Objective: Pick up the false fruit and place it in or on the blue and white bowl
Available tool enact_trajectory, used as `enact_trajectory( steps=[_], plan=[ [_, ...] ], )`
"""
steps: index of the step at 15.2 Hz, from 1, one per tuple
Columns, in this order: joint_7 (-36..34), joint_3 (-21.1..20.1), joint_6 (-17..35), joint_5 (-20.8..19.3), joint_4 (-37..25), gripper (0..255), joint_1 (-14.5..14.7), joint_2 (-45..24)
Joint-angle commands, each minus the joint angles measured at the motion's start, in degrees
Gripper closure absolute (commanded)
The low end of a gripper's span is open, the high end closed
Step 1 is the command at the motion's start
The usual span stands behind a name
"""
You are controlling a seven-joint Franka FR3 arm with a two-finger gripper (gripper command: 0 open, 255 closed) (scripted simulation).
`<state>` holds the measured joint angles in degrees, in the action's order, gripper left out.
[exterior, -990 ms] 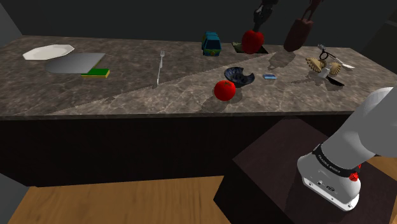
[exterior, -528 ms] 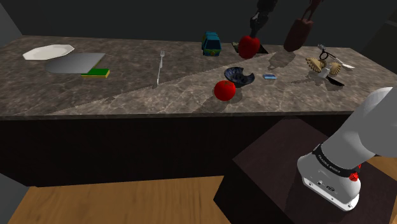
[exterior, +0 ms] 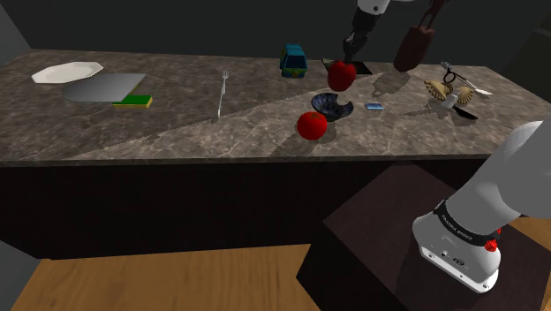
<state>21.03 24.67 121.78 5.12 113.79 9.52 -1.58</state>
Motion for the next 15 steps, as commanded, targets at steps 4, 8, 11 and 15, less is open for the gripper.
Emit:
enact_trajectory(
  steps=[4, 8, 11, 15],
  plan=[
    [0.78, 0.0, 3.57, 0.89, 2.38, 255, -0.08, -1.3],
    [1.52, -0.04, 6.43, 1.79, 4.14, 255, -0.16, -2.57],
    [2.28, -0.13, 8.93, 2.73, 5.52, 255, -0.26, -3.86],
    [2.28, -0.13, 8.93, 2.73, 5.52, 255, -0.26, -3.86]
  ],
)
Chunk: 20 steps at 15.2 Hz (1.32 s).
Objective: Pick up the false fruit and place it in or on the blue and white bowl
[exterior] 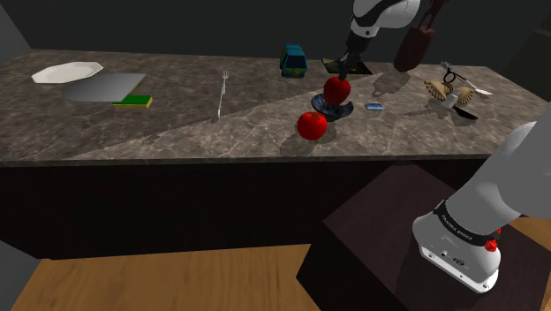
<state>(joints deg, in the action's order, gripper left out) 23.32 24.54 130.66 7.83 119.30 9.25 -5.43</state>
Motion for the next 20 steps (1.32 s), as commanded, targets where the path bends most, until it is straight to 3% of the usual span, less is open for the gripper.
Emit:
enact_trajectory(
  steps=[1, 4, 5, 10, 14, 20],
  plan=[
    [0.0, -0.01, 0.05, 0.02, 0.01, 255, 0.0, -0.01],
    [0.0, -0.01, 0.05, 0.02, 0.01, 255, 0.0, -0.01],
    [0.01, 0.0, 0.05, 0.02, 0.01, 0, 0.0, -0.01],
    [0.01, 0.0, 0.05, 0.02, 0.01, 0, 0.0, -0.01],
    [-1.82, 0.3, -6.4, -2.68, -2.78, 0, 0.19, 4.15],
    [-1.82, 0.28, -6.4, -2.68, -2.78, 0, 0.17, 4.15]
  ],
)
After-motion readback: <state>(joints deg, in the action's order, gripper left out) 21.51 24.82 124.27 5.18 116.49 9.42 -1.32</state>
